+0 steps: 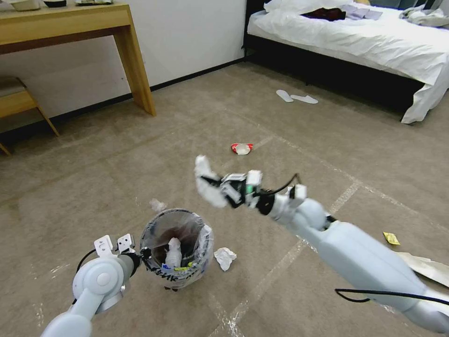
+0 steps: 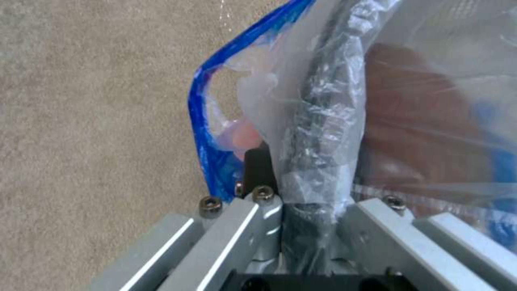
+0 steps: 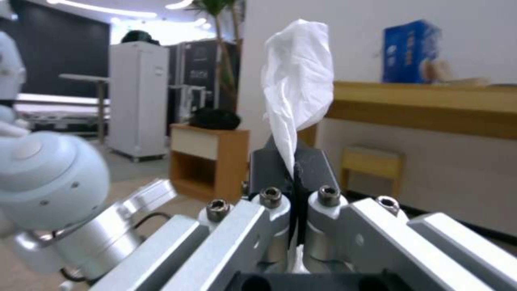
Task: Pick up the trash bin and place the garbage on the floor into it.
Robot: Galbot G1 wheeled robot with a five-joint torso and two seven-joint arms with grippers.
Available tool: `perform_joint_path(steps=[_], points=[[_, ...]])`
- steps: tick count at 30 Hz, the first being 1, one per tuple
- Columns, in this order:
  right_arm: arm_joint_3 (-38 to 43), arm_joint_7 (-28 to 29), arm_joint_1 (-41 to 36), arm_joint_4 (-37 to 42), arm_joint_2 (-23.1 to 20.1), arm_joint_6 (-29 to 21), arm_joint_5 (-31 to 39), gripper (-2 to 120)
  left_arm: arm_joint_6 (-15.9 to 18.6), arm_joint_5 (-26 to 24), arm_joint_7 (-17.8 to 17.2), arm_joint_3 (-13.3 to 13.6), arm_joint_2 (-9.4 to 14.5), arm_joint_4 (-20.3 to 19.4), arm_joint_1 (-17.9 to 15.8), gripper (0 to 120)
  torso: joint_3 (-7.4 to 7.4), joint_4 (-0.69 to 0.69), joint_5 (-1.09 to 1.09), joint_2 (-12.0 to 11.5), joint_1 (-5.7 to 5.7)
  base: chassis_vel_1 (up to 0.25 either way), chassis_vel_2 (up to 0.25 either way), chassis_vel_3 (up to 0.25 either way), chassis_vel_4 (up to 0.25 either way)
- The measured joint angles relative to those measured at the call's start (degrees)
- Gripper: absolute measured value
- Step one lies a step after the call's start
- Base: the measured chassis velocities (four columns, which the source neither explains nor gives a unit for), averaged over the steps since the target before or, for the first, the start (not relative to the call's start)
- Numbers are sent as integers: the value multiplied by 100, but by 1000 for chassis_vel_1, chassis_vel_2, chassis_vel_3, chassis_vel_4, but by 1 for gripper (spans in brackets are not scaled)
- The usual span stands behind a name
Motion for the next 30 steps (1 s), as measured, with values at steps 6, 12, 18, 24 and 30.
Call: perform_joint_path(steps=[6, 12, 18, 24, 30], points=[[-469, -98, 170, -501, 283, 48, -73, 0, 0, -12, -14, -16, -8, -59, 40, 0, 0, -1, 0, 0, 0, 0, 0, 0, 0], [-860, -191, 292, -1256, 834, 143, -235, 0, 0, -47, -46, -38, -4, -192, 80, 0, 0, 0, 1, 0, 0, 0, 0, 0, 0], [-990, -203, 301, -1596, 1190, 160, -340, 0, 2, -47, -50, -63, -3, -261, 163, 0, 0, 0, 1, 0, 0, 0, 0, 0, 0], [-1155, -205, 334, -1870, 1436, 224, -446, 0, 4, -43, -50, -93, -8, -349, 214, 0, 0, 0, 1, 0, 0, 0, 0, 0, 0], [-1176, -210, 348, -1971, 1495, 239, -457, 0, 5, -35, -50, -110, -19, -375, 250, 0, 0, 0, 1, 0, 0, 0, 0, 0, 0]])
